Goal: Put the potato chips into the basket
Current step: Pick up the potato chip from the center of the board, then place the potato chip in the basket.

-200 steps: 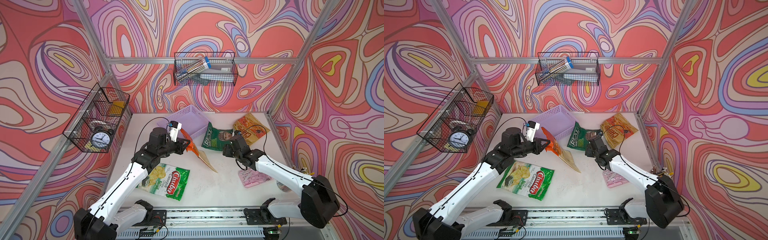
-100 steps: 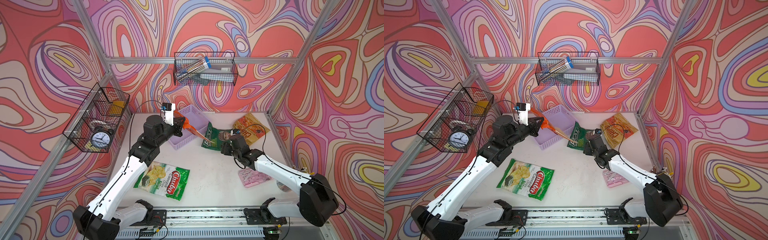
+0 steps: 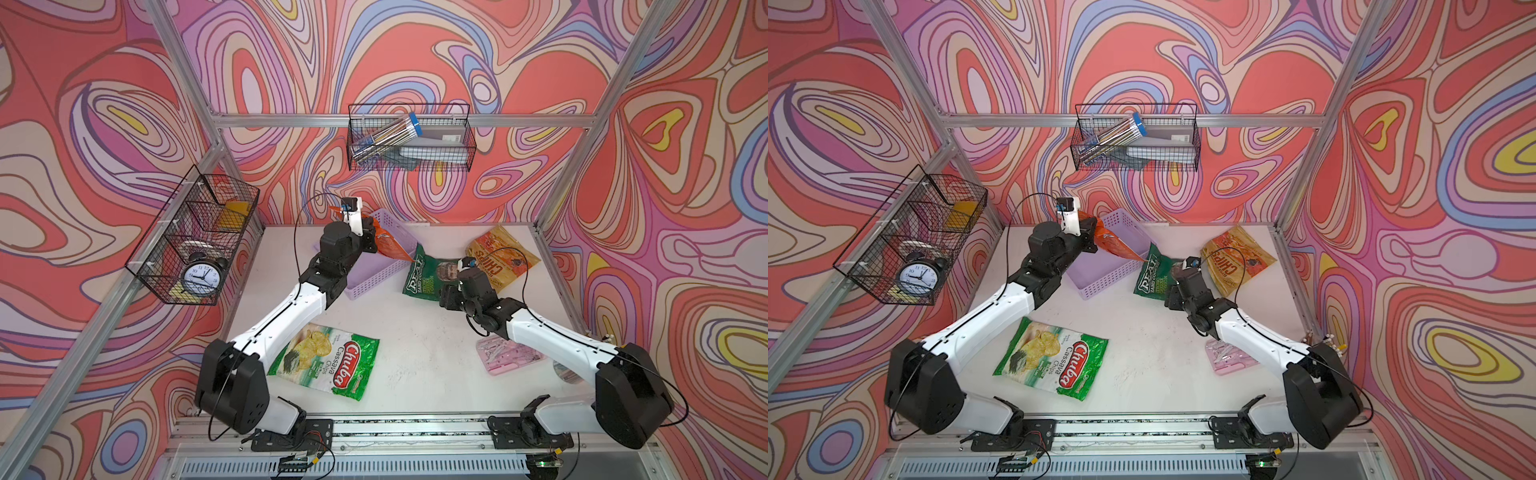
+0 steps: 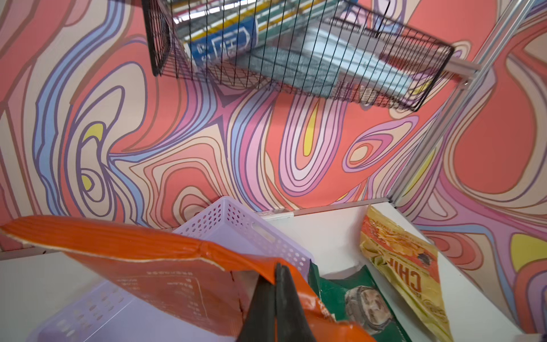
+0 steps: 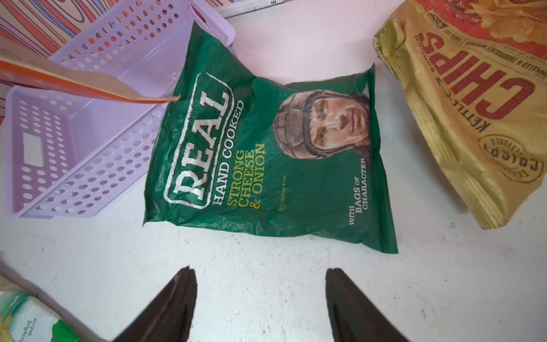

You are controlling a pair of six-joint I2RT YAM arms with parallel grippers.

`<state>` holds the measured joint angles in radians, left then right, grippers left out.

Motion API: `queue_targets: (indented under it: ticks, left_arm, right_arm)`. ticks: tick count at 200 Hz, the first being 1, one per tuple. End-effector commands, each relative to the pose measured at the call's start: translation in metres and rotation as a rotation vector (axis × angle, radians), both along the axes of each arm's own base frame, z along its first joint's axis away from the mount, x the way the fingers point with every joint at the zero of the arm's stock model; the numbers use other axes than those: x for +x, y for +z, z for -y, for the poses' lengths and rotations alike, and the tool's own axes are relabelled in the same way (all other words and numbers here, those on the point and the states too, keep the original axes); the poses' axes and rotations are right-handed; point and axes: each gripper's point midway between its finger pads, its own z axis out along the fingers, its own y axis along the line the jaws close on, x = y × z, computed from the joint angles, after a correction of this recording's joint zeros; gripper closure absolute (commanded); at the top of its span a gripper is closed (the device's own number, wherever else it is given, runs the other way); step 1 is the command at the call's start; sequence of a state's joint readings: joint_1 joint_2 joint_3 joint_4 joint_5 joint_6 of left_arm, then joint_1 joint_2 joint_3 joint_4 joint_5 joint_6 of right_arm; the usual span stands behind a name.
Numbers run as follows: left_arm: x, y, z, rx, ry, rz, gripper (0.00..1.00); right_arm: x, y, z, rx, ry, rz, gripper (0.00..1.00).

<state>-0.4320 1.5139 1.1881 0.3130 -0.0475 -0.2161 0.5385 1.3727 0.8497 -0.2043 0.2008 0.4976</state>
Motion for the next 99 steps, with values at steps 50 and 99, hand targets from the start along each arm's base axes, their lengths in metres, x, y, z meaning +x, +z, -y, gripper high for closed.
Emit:
queue_targets:
  ticks: [50, 99]
  left_arm:
    - [0.048, 0.028, 0.0, 0.062, 0.08, 0.208, 1.0]
    - [0.063, 0.017, -0.018, 0.007, 0.139, 0.208, 1.0]
  right_arm:
    - [0.002, -0.003, -0.007, 0.001, 0.026, -0.001, 0.29]
    - [0.007, 0.001, -0.01, -0.002, 0.032, -0.002, 0.29]
